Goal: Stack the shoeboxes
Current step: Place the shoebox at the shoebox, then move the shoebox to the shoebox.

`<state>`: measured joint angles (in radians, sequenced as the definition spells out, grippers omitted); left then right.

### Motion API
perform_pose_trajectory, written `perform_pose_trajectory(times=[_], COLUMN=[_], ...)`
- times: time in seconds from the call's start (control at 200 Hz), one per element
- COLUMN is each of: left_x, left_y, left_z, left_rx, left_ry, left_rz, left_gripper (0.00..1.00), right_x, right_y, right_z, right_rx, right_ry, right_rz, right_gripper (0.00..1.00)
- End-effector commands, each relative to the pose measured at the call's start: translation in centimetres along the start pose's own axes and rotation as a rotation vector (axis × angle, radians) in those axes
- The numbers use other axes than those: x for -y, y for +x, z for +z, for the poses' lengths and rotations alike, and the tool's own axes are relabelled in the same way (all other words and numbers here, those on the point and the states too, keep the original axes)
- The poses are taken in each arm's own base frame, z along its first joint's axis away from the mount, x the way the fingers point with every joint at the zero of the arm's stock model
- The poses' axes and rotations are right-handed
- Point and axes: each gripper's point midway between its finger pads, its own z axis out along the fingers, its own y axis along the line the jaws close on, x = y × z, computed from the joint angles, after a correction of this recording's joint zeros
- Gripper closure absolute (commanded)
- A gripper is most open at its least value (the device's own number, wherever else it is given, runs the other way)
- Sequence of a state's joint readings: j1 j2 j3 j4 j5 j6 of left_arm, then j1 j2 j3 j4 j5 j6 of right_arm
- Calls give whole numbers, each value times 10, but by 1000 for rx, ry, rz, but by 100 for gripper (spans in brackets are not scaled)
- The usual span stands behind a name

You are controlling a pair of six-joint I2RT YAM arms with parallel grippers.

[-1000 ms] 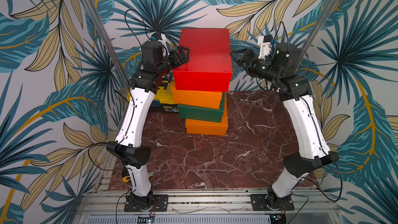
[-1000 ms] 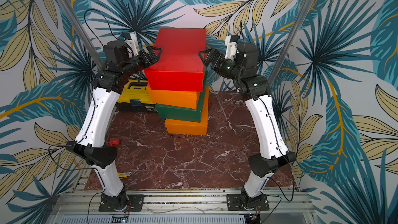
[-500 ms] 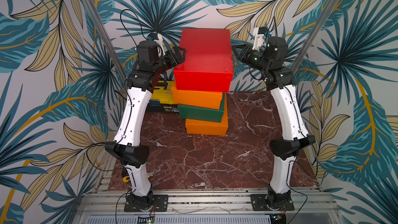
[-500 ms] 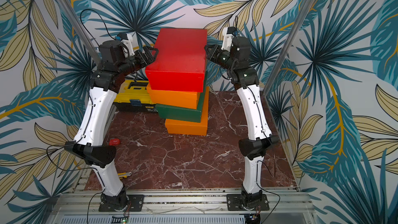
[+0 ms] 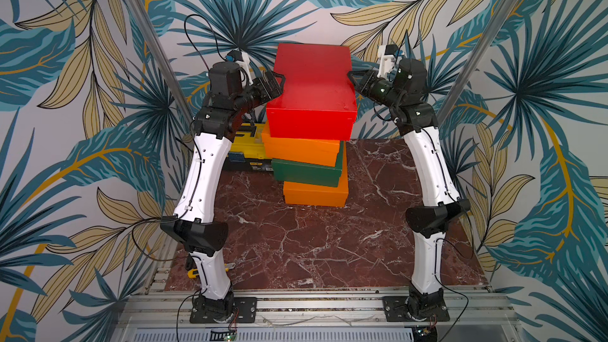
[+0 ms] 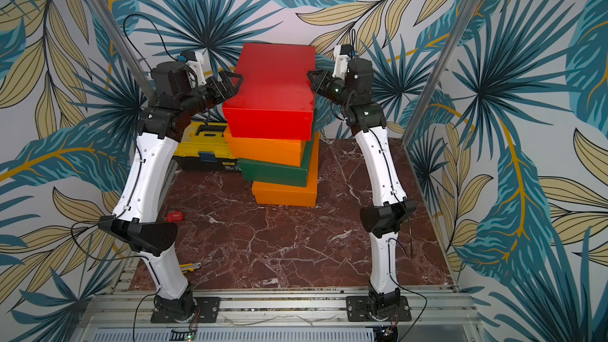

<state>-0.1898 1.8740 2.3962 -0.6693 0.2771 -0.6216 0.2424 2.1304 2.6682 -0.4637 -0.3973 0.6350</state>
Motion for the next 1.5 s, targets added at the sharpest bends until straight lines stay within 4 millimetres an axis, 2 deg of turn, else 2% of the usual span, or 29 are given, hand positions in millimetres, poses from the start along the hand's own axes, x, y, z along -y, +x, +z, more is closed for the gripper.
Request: perform_pose_trajectory(times=[0.0, 0.345, 0.586, 0.726, 1.046, 1.242, 1.402, 1.492], left_x=[-6, -21, -32, -21, 2, 25, 47, 58], left_y=[5, 21, 31, 20, -18, -42, -54, -58], left_z=[8, 21, 22, 12, -28, -53, -52, -45], left_rx=[-22, -68, -85, -56, 68, 148, 180, 197], left_ry=[0, -20, -57, -42, -51, -21, 83, 157], left_rz=[-11, -44, -49, -34, 34, 82, 111, 126], left_gripper=[0, 1, 1, 1, 0, 1, 4, 14], right_x=[24, 38, 35, 28, 5, -1, 7, 14], right_y=[30, 57, 59, 51, 27, 23, 33, 41], right_z=[7, -4, -6, -12, -47, -59, -57, -52], right_rx=[-97, -162, -172, -156, -101, -87, -111, -128], right_ry=[56, 106, 93, 94, 129, 133, 148, 154], right_rz=[33, 64, 68, 55, -9, -14, 1, 14], right_gripper=[100, 100, 100, 100, 100, 100, 100, 100])
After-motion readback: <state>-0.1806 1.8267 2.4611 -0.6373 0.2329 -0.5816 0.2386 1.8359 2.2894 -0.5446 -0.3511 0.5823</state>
